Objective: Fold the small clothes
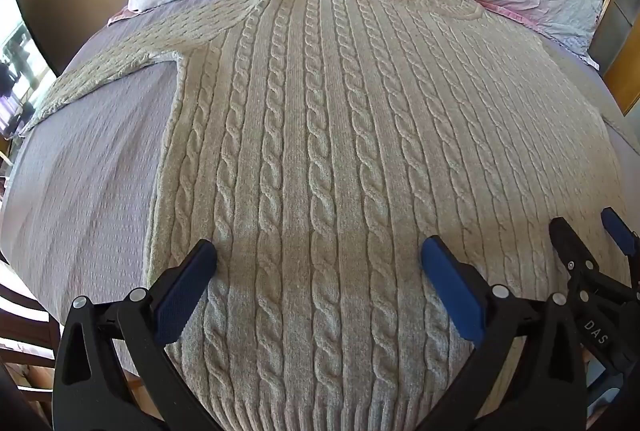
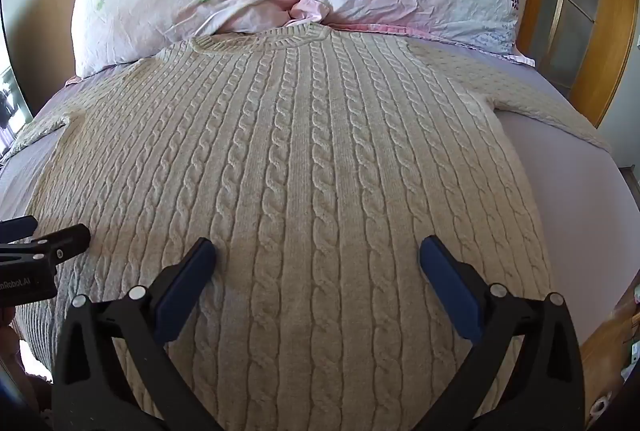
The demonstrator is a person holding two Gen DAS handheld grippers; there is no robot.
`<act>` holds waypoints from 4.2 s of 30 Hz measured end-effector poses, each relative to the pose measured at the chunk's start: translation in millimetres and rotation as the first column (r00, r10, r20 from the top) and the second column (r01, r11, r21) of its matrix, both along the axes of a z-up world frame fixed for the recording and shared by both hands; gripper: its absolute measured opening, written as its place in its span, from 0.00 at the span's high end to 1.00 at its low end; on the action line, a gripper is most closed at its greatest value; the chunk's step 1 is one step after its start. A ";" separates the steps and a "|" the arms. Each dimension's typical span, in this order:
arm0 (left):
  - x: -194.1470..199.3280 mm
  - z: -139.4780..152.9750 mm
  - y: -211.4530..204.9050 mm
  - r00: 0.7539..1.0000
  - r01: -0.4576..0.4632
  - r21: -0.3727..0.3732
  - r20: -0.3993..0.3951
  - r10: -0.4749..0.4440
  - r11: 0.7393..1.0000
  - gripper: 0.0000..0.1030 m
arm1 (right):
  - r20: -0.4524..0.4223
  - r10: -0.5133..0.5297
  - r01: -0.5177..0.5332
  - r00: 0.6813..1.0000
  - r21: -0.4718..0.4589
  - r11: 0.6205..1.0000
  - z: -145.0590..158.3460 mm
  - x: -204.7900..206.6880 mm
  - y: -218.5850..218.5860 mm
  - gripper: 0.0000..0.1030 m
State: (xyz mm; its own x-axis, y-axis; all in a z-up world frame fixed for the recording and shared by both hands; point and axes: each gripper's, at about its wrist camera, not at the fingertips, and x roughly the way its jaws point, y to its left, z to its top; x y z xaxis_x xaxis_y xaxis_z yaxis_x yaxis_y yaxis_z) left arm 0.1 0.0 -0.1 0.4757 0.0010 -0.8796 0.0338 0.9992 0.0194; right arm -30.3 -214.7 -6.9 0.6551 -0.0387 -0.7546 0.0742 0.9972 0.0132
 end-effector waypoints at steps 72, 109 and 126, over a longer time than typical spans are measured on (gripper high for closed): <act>-0.7 -0.2 -0.1 1.000 -0.001 0.002 0.011 0.001 1.000 0.01 | -0.008 0.000 0.000 1.000 -0.004 1.000 1.2 0.2 -0.1 0.02; -12.2 18.6 19.2 0.960 0.142 -0.182 0.264 -0.091 0.973 0.01 | -0.102 -0.754 0.647 0.649 0.594 0.477 14.3 23.3 -430.3 0.53; 31.6 53.0 200.1 0.868 -0.174 -0.342 0.390 0.308 0.923 0.01 | 0.246 -0.590 0.411 0.769 0.515 0.752 79.8 82.2 -365.2 0.93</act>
